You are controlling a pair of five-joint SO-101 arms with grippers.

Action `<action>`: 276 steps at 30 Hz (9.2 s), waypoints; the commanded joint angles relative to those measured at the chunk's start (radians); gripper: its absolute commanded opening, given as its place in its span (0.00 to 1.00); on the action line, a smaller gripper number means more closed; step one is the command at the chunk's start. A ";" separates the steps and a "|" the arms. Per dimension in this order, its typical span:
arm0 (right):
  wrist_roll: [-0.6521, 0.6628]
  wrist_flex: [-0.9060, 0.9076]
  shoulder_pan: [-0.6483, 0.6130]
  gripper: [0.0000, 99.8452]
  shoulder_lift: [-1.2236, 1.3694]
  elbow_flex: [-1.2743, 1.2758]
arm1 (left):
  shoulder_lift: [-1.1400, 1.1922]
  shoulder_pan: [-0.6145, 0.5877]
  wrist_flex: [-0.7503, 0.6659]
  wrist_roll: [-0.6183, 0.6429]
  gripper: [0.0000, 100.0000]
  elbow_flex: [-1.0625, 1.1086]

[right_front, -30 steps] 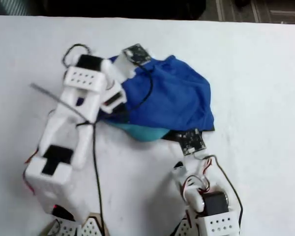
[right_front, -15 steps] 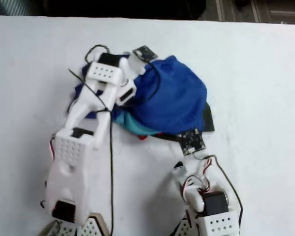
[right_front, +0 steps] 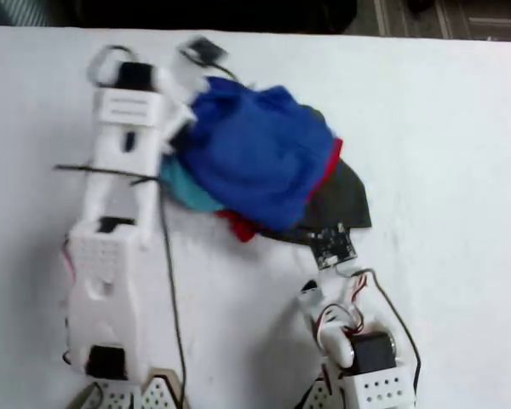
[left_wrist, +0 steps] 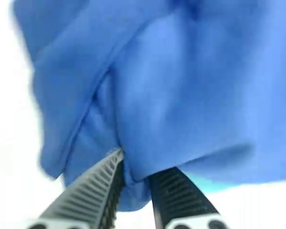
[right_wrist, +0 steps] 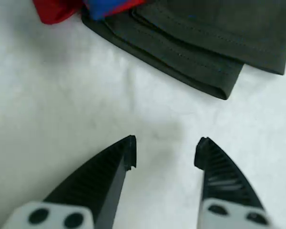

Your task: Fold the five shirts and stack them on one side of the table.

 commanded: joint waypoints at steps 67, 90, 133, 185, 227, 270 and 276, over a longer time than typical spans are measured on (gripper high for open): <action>-0.009 -0.018 0.001 0.23 0.002 0.011 | -0.226 0.340 -0.227 0.138 0.30 0.594; -0.009 -0.018 0.001 0.23 0.002 0.011 | -0.271 0.278 -0.014 0.074 0.02 0.407; -0.009 -0.018 0.001 0.23 0.002 0.011 | -0.776 -0.954 -0.005 -0.236 0.27 0.414; 0.114 -0.145 0.031 0.22 0.159 -0.419 | -0.645 -1.164 0.002 -0.390 0.26 0.661; 0.110 0.058 -0.070 0.23 0.808 -0.976 | -0.533 -0.344 -0.157 -0.051 0.26 0.895; 0.302 0.435 0.113 0.23 2.158 -2.035 | -0.960 -0.610 -0.005 -0.014 0.26 0.942; 0.304 0.433 0.196 0.22 2.278 -2.082 | -0.960 -0.610 -0.002 0.035 0.26 0.948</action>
